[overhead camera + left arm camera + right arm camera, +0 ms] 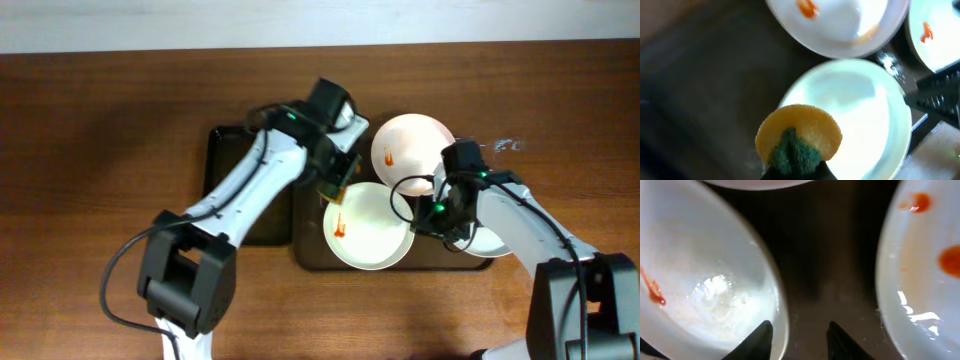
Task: Clean dirty plates on tray and stack at the side
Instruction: 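Scrub the held plate with the sponge using the left gripper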
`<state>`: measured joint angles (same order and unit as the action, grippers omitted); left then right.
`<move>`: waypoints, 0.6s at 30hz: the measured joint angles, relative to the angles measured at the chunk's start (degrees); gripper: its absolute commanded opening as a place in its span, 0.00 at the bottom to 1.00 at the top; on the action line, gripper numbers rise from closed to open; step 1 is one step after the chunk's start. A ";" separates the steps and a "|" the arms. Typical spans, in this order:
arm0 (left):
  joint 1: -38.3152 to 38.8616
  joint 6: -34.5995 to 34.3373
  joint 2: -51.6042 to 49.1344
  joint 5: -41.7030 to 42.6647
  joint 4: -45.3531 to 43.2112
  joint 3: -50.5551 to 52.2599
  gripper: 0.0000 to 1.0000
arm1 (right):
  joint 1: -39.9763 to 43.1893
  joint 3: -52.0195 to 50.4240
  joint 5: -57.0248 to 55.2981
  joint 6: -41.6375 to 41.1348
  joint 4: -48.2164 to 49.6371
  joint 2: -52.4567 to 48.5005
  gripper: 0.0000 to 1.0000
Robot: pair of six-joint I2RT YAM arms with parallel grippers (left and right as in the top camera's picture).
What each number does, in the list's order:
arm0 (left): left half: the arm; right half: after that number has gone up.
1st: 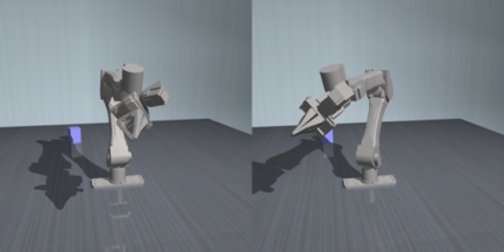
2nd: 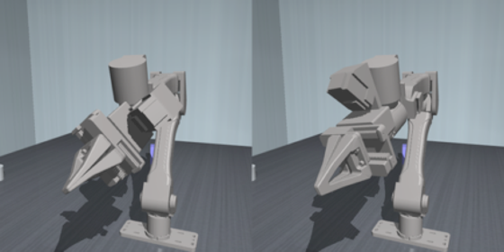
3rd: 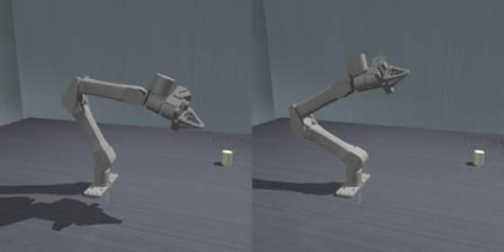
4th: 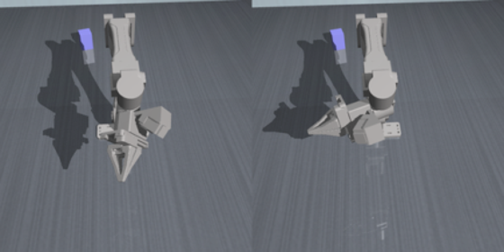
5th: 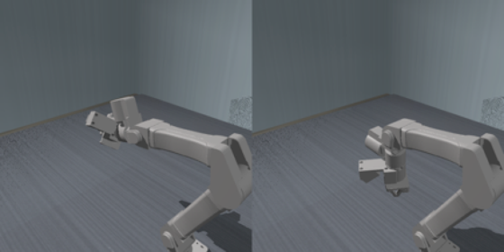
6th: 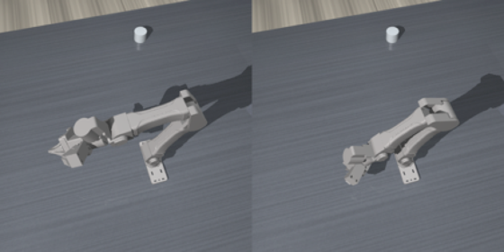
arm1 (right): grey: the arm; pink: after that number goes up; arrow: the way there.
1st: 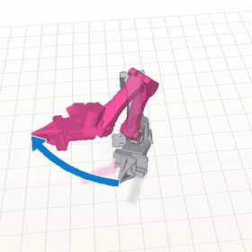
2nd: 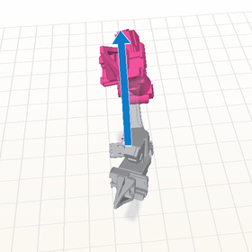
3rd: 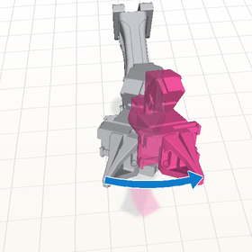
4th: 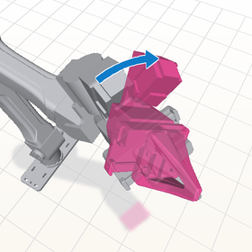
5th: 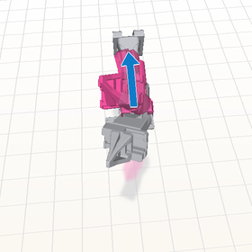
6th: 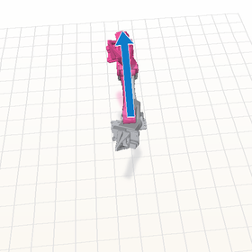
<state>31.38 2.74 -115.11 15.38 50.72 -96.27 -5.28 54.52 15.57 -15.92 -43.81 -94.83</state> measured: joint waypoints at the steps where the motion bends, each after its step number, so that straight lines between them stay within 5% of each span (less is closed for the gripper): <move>1: 0.85 -0.66 0.02 -0.15 -1.29 1.16 0.00 | 0.09 0.00 0.00 0.50 -0.04 0.00 0.42; 6: 1.90 -5.42 0.07 -1.09 -3.65 4.68 0.00 | -0.13 -0.46 0.00 1.53 1.90 0.00 0.40; 13: 4.22 -8.76 0.07 -5.16 -5.16 7.96 0.00 | -0.13 -2.64 0.24 2.16 5.55 -0.02 0.07; 18: 4.61 -9.05 0.07 -6.91 -6.40 9.81 0.00 | -0.13 -4.04 0.42 2.27 7.08 -0.02 0.07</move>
<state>35.99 -6.31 -115.04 8.47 44.31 -86.46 -5.41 50.48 15.99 -13.65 -36.73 -94.85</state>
